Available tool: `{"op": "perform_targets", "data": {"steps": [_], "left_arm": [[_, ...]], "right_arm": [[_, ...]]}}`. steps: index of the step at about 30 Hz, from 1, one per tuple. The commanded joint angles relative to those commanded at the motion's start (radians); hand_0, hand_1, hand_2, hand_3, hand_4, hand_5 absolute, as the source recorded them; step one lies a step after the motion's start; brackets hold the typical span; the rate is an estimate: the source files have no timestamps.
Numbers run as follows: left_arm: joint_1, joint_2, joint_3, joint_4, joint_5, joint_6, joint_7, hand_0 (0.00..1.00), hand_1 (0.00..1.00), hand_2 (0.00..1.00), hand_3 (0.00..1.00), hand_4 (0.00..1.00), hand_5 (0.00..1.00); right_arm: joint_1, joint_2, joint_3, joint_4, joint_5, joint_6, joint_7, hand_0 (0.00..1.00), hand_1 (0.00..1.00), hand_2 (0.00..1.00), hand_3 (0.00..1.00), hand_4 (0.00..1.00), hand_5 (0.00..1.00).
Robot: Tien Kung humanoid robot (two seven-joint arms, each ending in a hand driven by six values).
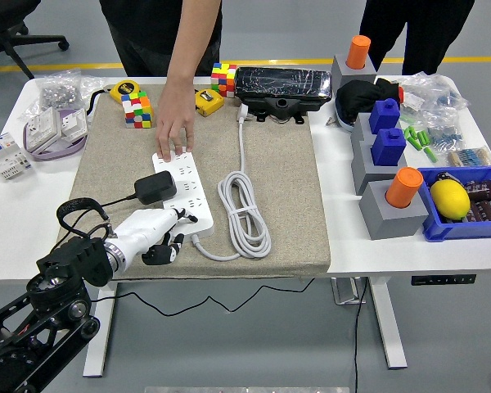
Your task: Pick up the plug,place it near the board,insert it into the board,press the button
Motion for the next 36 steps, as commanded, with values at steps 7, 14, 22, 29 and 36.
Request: {"op": "perform_targets", "data": {"steps": [7, 14, 22, 29, 36], "left_arm": [[-0.005, 0.008, -0.006, -0.009, 0.005, 0.004, 0.0, 0.14, 0.002, 0.122, 0.83, 0.236, 0.002], [0.0, 0.012, 0.001, 0.0, 0.004, -0.003, 0.0, 0.139, 0.002, 0.122, 0.83, 0.241, 0.002], [-0.001, 0.014, 0.001, 0.02, 0.003, 0.004, -0.007, 0.14, 0.002, 0.119, 0.829, 0.231, 0.002], [-0.004, 0.016, 0.015, 0.023, -0.001, -0.004, -0.006, 0.139, 0.002, 0.117, 0.827, 0.227, 0.002], [-0.003, 0.015, 0.037, 0.033, -0.007, -0.01, -0.006, 0.135, 0.002, 0.115, 0.825, 0.221, 0.002]], "right_arm": [[-0.001, -0.001, 0.001, 0.0, -0.001, 0.0, -0.001, 0.821, 0.762, 0.751, 0.792, 0.998, 0.998], [-0.001, 0.0, 0.002, 0.0, 0.0, -0.001, 0.001, 0.822, 0.762, 0.751, 0.793, 0.998, 0.998], [-0.001, -0.001, 0.002, 0.0, 0.0, -0.001, 0.001, 0.821, 0.762, 0.751, 0.792, 0.998, 0.998], [0.001, -0.002, 0.002, 0.0, 0.001, -0.001, 0.0, 0.822, 0.762, 0.752, 0.793, 0.998, 0.998], [0.005, -0.002, 0.007, 0.0, -0.002, -0.001, 0.001, 0.822, 0.762, 0.752, 0.792, 0.998, 0.998]]}}
